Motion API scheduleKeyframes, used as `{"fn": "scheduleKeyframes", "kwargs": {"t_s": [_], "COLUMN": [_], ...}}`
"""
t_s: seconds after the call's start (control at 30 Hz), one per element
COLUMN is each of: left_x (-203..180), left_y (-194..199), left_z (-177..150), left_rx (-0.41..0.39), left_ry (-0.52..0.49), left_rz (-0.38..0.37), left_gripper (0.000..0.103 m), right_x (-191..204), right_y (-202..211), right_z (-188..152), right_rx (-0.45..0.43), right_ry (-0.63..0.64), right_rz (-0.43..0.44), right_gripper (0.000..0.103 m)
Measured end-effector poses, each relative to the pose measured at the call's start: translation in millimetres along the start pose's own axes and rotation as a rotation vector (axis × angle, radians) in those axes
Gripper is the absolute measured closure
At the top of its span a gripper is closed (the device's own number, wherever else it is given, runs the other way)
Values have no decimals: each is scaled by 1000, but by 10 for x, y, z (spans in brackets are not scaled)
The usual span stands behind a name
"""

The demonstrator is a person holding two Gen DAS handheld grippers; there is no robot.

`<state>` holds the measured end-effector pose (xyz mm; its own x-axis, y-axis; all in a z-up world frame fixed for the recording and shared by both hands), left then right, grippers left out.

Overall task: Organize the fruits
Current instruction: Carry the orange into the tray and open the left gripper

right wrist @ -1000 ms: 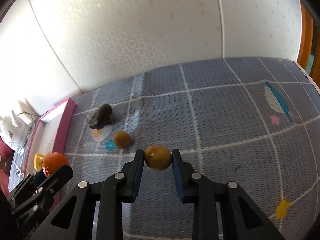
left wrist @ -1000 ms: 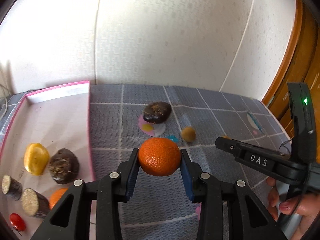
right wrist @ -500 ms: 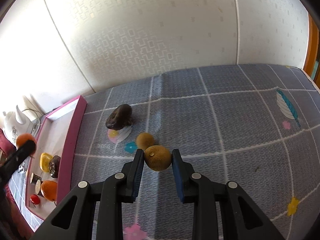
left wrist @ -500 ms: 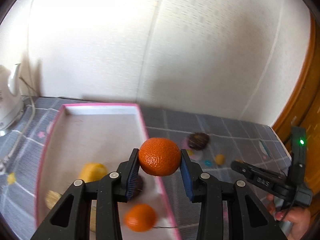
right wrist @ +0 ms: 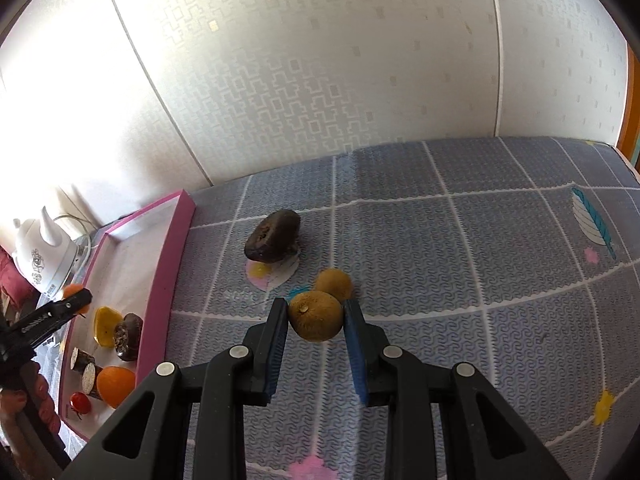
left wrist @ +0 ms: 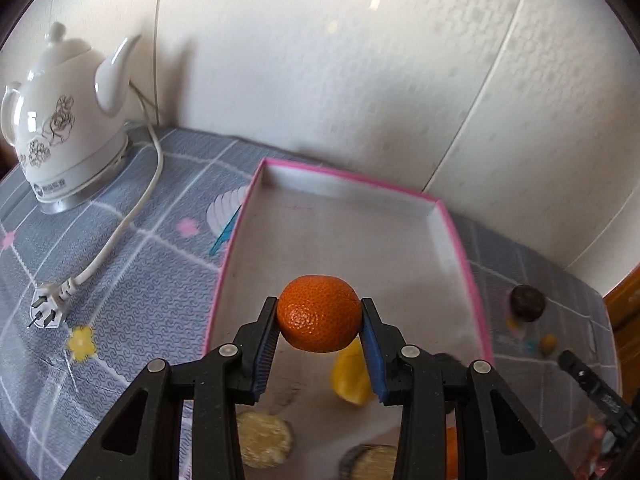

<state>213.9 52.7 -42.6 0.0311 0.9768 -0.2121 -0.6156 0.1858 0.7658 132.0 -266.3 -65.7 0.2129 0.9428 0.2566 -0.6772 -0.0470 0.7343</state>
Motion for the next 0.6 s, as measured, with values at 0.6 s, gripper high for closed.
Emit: {"fn": "scheduleKeyframes", "kwargs": {"t_s": [0.6], "left_x": [147], "left_y": [-11], "left_z": [44], "left_rx": [-23], "left_ry": [47], "left_rz": [32], "left_gripper": [40], "right_x": [62], "right_y": [-18], "right_z": [0], "right_rx": [-6], "right_ry": [8], "right_rz": [22], "right_gripper": [75]}}
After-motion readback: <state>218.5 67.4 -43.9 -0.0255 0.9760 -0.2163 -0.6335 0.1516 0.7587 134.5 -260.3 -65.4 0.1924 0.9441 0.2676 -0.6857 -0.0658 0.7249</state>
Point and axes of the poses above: each gripper's, at about its wrist camera, not at the fingertips, and y roughly against the way its jaws point, x to its left, z to its top, the point moved 4 cm from there along -y, roughly the way its jaws point
